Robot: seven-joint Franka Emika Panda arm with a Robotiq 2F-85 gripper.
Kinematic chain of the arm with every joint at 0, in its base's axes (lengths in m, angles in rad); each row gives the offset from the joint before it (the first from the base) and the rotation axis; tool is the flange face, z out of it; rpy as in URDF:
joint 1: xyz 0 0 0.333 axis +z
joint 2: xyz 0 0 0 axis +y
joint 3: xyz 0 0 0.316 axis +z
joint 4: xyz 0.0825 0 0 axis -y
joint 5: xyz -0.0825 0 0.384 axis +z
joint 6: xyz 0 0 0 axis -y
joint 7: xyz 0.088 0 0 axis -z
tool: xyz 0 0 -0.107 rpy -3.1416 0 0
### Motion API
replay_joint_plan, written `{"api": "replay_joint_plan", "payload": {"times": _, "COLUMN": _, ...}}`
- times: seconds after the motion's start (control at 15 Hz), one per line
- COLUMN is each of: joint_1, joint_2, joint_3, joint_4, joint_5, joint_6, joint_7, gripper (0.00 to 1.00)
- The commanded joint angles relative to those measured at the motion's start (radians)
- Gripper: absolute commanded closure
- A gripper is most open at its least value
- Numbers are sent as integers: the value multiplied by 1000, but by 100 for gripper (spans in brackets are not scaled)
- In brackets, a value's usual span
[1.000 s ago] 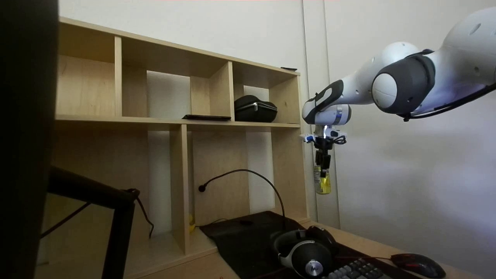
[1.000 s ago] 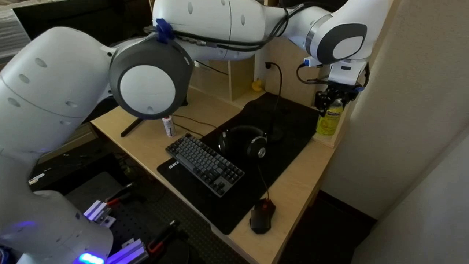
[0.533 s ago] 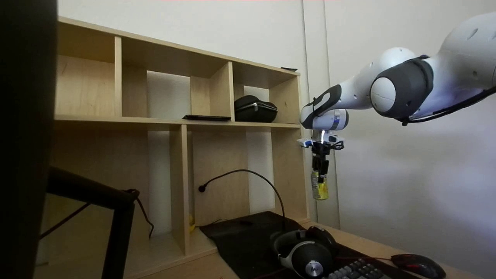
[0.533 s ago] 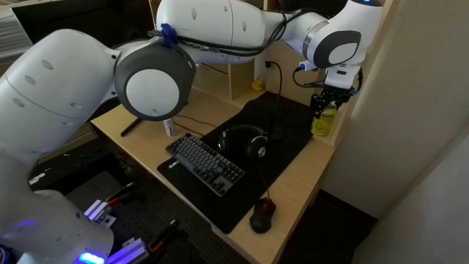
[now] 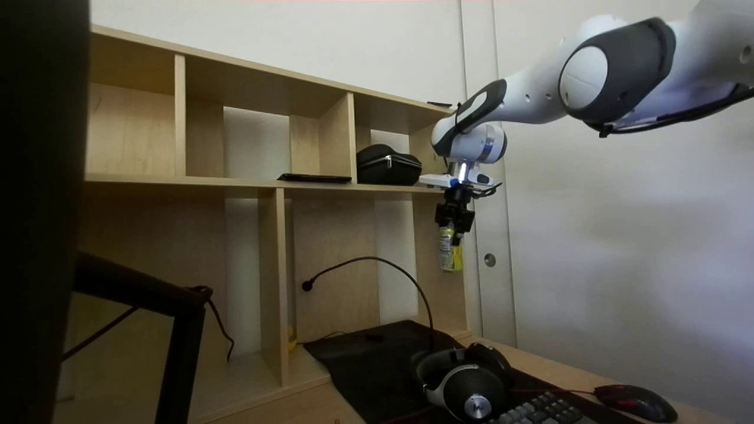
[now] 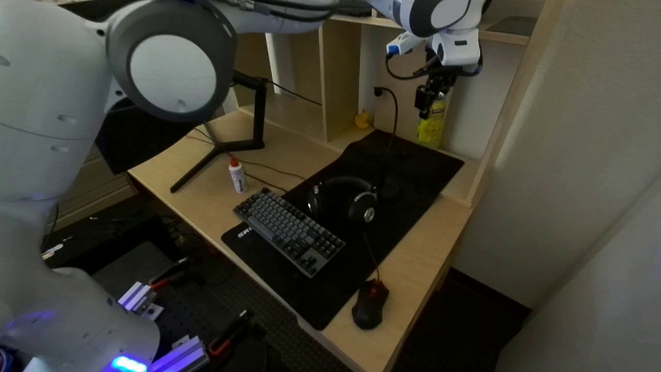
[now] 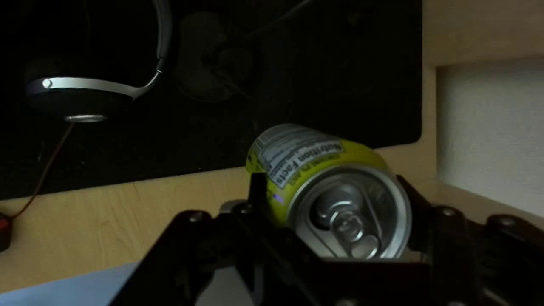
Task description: Move the yellow can to the left
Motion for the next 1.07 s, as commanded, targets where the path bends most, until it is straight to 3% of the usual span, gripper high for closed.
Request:
{"api": "replay_joint_plan", "payload": {"times": 0.0, "joint_1": -21, "joint_2": -207, "joint_3": 41, "joint_4": -235, "joint_5": 20, "joint_6": -16, "joint_7": -206, "gripper": 55}}
{"api": "replay_joint_plan", "payload": {"times": 0.27, "joint_1": -59, "joint_2": -365, "joint_3": 50, "joint_4": -403, "joint_5": 39, "joint_6": -28, "joint_7": -465, "gripper": 55}}
{"api": "replay_joint_plan", "payload": {"times": 0.33, "joint_1": -22, "joint_2": -249, "joint_3": 26, "joint_4": -247, "joint_5": 10, "joint_6": -34, "joint_7": -341, "gripper": 55}}
{"api": "replay_joint_plan", "payload": {"times": 0.4, "joint_1": -27, "joint_2": -274, "joint_3": 25, "joint_4": -270, "joint_5": 12, "joint_6": -34, "joint_7": -359, "gripper": 30}}
{"api": "replay_joint_plan", "payload": {"times": 0.53, "joint_1": -26, "joint_2": -274, "joint_3": 24, "joint_4": -267, "joint_5": 11, "joint_6": -32, "joint_7": -352, "gripper": 30}}
{"api": "replay_joint_plan", "payload": {"times": 0.6, "joint_1": -23, "joint_2": -268, "joint_3": 24, "joint_4": -267, "joint_5": 11, "joint_6": -32, "joint_7": -350, "gripper": 55}}
{"api": "replay_joint_plan", "payload": {"times": 0.8, "joint_1": -34, "joint_2": -301, "joint_3": 75, "joint_4": -326, "joint_5": 61, "joint_6": -103, "joint_7": -495, "gripper": 55}}
{"api": "replay_joint_plan", "payload": {"times": 1.0, "joint_1": -42, "joint_2": -400, "joint_3": 105, "joint_4": -465, "joint_5": 93, "joint_6": -130, "joint_7": -636, "gripper": 55}}
